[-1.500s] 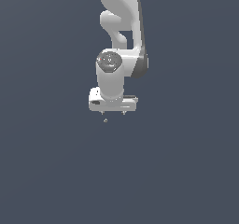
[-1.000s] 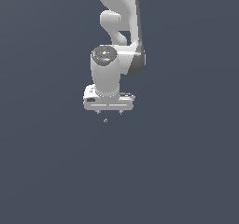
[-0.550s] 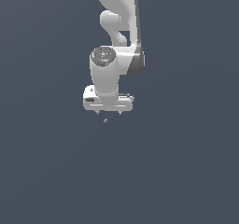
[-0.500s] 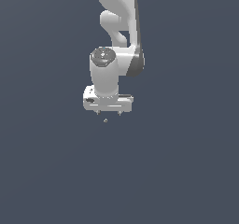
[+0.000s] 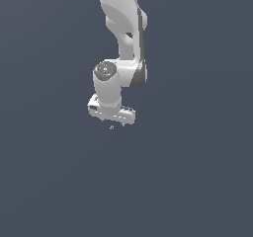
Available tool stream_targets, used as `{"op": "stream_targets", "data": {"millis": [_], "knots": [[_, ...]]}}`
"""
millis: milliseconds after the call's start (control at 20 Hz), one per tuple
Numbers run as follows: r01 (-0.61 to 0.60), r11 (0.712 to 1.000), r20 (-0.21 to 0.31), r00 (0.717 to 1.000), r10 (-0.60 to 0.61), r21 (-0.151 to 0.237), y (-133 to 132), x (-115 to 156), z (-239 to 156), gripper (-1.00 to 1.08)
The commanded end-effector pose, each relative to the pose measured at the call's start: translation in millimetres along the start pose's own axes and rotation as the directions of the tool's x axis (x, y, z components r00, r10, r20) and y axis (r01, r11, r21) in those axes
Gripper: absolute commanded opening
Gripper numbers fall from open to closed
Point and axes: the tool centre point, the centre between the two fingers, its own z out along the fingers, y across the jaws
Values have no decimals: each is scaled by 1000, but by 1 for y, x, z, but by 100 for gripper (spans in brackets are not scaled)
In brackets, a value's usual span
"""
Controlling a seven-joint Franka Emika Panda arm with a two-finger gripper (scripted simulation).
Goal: Pick up the object and move it to a goal position.
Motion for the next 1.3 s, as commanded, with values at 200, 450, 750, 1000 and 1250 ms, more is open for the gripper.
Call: {"op": "stream_targets", "data": {"millis": [200,450,750,1000,1250], "knots": [[-145,989,-10,989,145,5,14,-10,29,100],[-198,980,-13,980,198,6,19,-15,39,100],[-201,980,-13,979,201,6,20,-15,41,100],[-204,979,-13,979,204,6,20,-16,56,100],[-206,979,-14,978,206,6,20,-16,81,100]]}}
